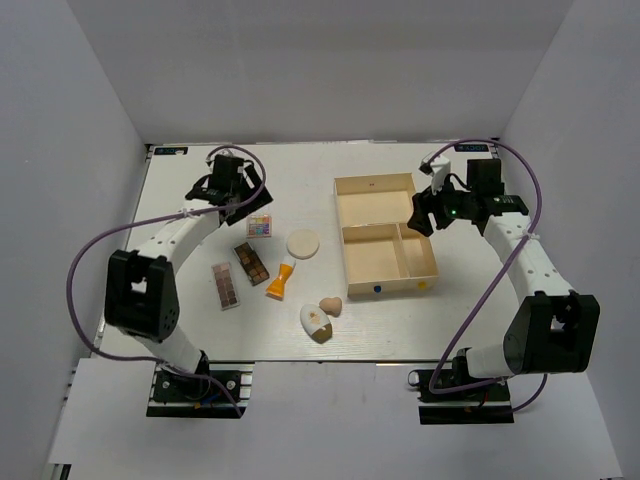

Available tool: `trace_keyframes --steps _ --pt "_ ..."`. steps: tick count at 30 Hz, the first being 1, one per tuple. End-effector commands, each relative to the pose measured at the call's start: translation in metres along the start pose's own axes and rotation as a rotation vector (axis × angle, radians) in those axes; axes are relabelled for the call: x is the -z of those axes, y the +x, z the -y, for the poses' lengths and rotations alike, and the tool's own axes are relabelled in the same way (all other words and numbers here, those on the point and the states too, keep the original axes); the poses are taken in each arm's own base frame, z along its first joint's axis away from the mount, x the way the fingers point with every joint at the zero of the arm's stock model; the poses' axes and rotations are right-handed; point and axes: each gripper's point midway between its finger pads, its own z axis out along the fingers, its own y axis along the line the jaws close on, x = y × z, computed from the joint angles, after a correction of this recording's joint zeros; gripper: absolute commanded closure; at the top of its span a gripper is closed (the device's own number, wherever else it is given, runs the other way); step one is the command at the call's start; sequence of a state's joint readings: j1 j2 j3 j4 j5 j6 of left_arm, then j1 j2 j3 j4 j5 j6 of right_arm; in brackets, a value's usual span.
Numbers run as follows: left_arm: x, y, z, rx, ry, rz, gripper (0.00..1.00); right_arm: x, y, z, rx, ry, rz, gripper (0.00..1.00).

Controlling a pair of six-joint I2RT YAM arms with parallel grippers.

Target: Organize the makeup

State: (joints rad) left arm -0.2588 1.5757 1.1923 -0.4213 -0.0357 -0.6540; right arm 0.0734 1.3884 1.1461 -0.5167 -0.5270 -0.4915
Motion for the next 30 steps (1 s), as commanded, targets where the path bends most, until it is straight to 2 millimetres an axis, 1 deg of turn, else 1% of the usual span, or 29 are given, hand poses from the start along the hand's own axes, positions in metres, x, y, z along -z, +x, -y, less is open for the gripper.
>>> trace_keyframes --steps 1,4,5,6,7,9,10,11,12,13,16,18,19,20,22,23,24,26,27,28,29,30 --pt "-0.017 -0.025 -0.019 0.118 -0.188 0.091 0.10 0.001 -0.015 0.000 0.002 0.004 0.058 0.26" --pt "-0.041 -0.039 -0.030 0.182 -0.276 0.099 0.10 -0.001 -0.018 0.001 -0.004 0.006 0.063 0.27" --pt "-0.046 -0.040 -0.029 0.189 -0.285 0.092 0.10 -0.002 -0.018 0.002 -0.011 0.008 0.063 0.27" --pt "-0.059 -0.036 -0.033 0.187 -0.310 0.073 0.10 -0.002 -0.018 0.003 -0.015 0.010 0.063 0.26" --pt "-0.062 -0.052 -0.031 0.201 -0.314 0.106 0.11 -0.003 -0.019 0.003 -0.013 0.009 0.067 0.27" --pt "-0.071 -0.055 -0.031 0.203 -0.336 0.106 0.11 -0.003 -0.020 0.005 -0.019 0.016 0.068 0.27" --pt "-0.082 -0.058 -0.030 0.205 -0.343 0.105 0.11 -0.004 -0.020 0.005 -0.020 0.016 0.069 0.27" --pt "-0.084 -0.059 -0.037 0.212 -0.370 0.096 0.12 -0.004 -0.020 0.005 -0.022 0.016 0.069 0.27" --pt "-0.089 -0.059 -0.038 0.221 -0.382 0.096 0.12 -0.004 -0.019 0.006 -0.027 0.022 0.068 0.27" --pt "-0.098 -0.059 -0.046 0.229 -0.409 0.092 0.13 -0.005 -0.019 0.007 -0.026 0.023 0.068 0.27" --pt "-0.108 -0.053 -0.054 0.247 -0.437 0.066 0.14 -0.005 -0.017 0.009 -0.030 0.033 0.060 0.27" --pt "-0.113 -0.057 -0.062 0.266 -0.446 0.068 0.14 -0.006 -0.016 0.009 -0.030 0.037 0.057 0.27" --pt "-0.115 -0.056 -0.062 0.267 -0.446 0.060 0.15 -0.007 -0.015 0.010 -0.031 0.039 0.054 0.27" --pt "-0.118 -0.057 -0.066 0.276 -0.456 0.052 0.15 -0.006 -0.015 0.011 -0.030 0.041 0.056 0.27" --pt "-0.123 -0.055 -0.065 0.278 -0.452 0.041 0.15 -0.007 -0.016 0.013 -0.031 0.045 0.055 0.27" --pt "-0.127 -0.057 -0.069 0.287 -0.456 0.040 0.16 -0.010 -0.018 0.008 -0.023 0.032 0.055 0.27" --pt "-0.129 -0.057 -0.069 0.287 -0.453 0.036 0.17 -0.008 -0.016 0.013 -0.034 0.042 0.055 0.27" --pt "-0.134 -0.055 -0.067 0.294 -0.444 0.029 0.22 -0.009 -0.018 0.014 -0.033 0.038 0.057 0.27" --pt "-0.139 -0.056 -0.072 0.304 -0.450 0.024 0.24 -0.009 -0.019 0.015 -0.033 0.040 0.058 0.27" --pt "-0.141 -0.057 -0.071 0.303 -0.446 0.022 0.27 -0.011 -0.020 0.015 -0.034 0.037 0.058 0.27" --pt "-0.144 -0.056 -0.070 0.306 -0.439 0.018 0.33 -0.011 -0.020 0.015 -0.033 0.037 0.058 0.28" --pt "-0.147 -0.059 -0.073 0.312 -0.437 0.017 0.37 -0.010 -0.022 0.016 -0.033 0.038 0.061 0.28"
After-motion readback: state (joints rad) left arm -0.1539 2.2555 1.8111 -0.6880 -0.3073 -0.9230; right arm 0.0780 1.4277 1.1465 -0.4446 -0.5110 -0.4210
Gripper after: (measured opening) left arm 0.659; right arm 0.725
